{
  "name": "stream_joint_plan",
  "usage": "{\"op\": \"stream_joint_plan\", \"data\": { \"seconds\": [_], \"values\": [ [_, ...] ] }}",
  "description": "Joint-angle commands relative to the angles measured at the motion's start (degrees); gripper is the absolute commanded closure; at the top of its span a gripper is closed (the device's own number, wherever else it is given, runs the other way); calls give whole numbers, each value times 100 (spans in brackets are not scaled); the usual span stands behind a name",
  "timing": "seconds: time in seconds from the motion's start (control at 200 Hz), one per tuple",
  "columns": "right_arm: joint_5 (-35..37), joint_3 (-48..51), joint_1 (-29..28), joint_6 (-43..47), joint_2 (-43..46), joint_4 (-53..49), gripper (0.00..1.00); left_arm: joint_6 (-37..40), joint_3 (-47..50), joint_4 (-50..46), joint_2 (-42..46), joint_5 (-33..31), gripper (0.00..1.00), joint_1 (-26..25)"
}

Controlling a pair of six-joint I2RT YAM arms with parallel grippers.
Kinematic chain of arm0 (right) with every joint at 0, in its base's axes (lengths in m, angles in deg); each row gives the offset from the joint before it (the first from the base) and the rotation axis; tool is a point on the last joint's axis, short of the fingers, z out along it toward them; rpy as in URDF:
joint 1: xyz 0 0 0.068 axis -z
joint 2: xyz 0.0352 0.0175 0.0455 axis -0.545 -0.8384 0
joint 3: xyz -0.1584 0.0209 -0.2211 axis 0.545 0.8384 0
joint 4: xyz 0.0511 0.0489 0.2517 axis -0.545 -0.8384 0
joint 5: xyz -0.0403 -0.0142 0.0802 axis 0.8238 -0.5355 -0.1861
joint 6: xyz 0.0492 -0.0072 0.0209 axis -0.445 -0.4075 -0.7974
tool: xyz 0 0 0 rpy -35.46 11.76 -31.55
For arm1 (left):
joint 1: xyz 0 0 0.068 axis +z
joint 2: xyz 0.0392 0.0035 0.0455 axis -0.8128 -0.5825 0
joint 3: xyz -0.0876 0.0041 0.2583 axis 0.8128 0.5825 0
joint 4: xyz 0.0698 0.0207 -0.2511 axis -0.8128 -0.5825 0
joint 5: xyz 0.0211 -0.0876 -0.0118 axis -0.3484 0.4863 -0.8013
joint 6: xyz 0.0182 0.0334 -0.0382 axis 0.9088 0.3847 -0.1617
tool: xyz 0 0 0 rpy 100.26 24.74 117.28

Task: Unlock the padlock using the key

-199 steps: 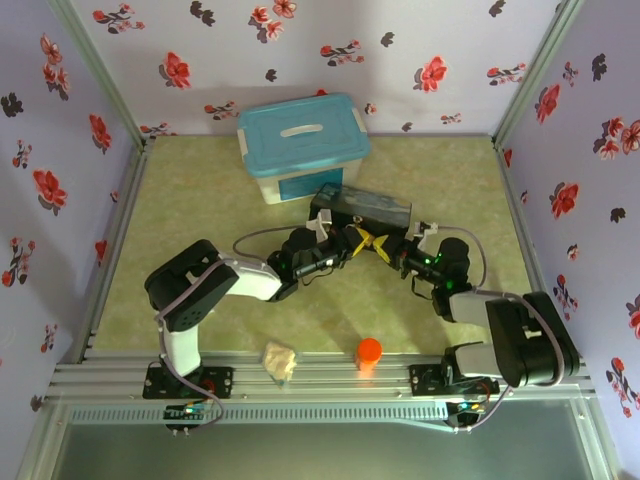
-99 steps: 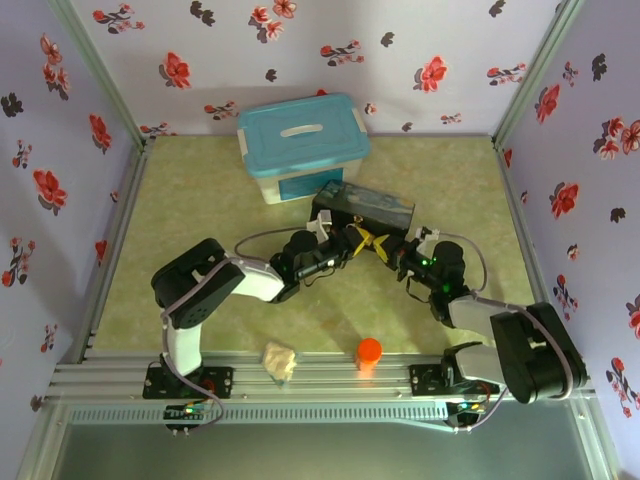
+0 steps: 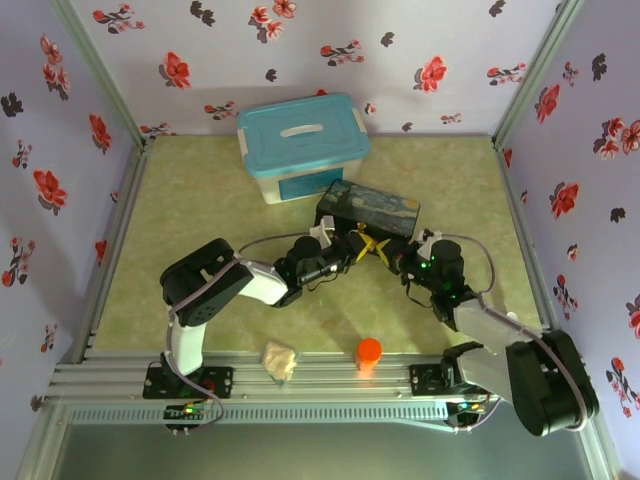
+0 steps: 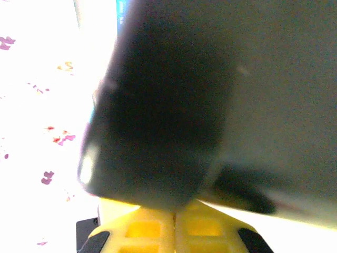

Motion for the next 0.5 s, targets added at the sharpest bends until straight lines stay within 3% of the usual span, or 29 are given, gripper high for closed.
{"op": "stream_joint_plan", "data": {
  "seconds": [0.0, 0.03, 0.08, 0.115, 0.175, 0.34, 0.495],
  "values": [
    [-385, -248, -141, 422, -102, -190, 90, -7, -59, 368, -15, 407, 100, -205],
    [-448, -185, -112, 196, -235, 101, 88, -6, -46, 373, -23, 392, 100, -206],
    [-615, -119, -77, 12, -434, 522, 73, -24, 7, 397, -17, 370, 100, -185],
    [-737, -166, -65, 125, -463, 521, 69, -32, 55, 405, 5, 359, 100, -156],
    [-649, -228, -77, 612, -238, 5, 68, -3, 161, 335, 61, 300, 100, -102],
    [813, -854, -320, 3120, 1272, -3570, 67, 350, 284, -716, 460, 217, 100, -14],
    [1095, -837, -358, 4866, 1872, -4167, 75, 578, 257, -1446, 681, 327, 100, 13]
  ]
}}
